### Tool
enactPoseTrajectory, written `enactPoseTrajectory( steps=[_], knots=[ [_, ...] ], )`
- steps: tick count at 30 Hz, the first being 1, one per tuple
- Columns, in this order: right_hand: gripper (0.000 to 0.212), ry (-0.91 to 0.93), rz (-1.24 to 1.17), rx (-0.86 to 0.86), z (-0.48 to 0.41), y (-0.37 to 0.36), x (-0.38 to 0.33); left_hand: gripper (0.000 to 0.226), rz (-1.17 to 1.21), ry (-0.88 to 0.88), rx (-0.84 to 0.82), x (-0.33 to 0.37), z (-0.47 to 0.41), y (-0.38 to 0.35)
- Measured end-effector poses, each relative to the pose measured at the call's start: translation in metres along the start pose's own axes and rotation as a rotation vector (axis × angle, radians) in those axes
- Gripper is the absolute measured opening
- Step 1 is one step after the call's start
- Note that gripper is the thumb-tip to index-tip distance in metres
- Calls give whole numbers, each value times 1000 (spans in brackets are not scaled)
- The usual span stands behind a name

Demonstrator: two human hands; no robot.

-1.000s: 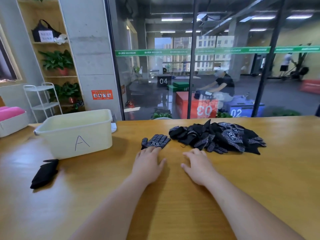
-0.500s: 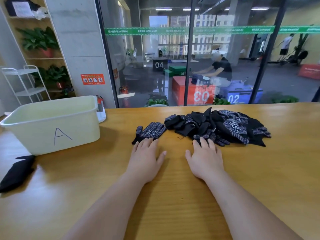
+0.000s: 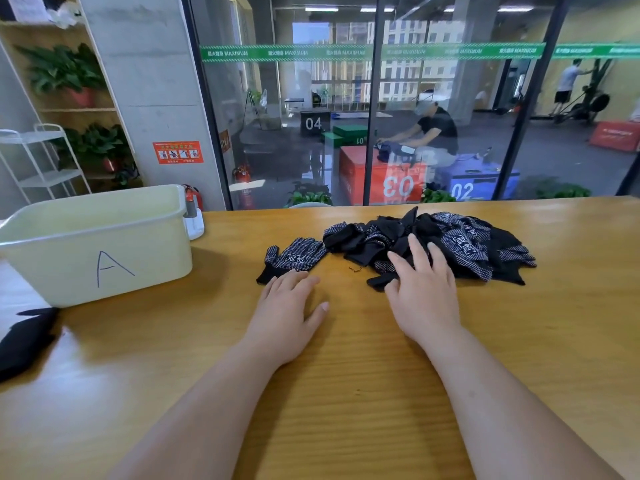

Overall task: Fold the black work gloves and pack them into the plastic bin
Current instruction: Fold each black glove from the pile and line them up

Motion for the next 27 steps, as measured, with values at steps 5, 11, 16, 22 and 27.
enactPoseTrajectory(
  steps=[5, 11, 16, 22, 27],
  knots=[
    [63, -136, 23, -254, 0, -14, 15, 59, 5, -4, -10, 0, 1, 0],
    [57, 35, 44, -149, 7, 3, -7, 57, 14, -11, 1, 0, 1, 0],
    [62, 49, 100, -39, 1, 8, 17, 55, 32, -16, 16, -1, 2, 1],
    [71, -64, 96, 7, -10, -1, 35, 54, 36, -17, 30, -2, 1, 1],
    [66, -57, 40, 19, -14, -8, 39, 54, 36, -15, 25, -3, 2, 0]
  ],
)
Point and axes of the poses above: each hand's wrist, its own z-axis away from the middle knuckle, its own y-axis out of the back of the hand, x = y × z, the point moved 4 cm from there along -z, towards the middle knuckle, and after that the axes turned 11 degrees about -z, right-handed, at the moved point
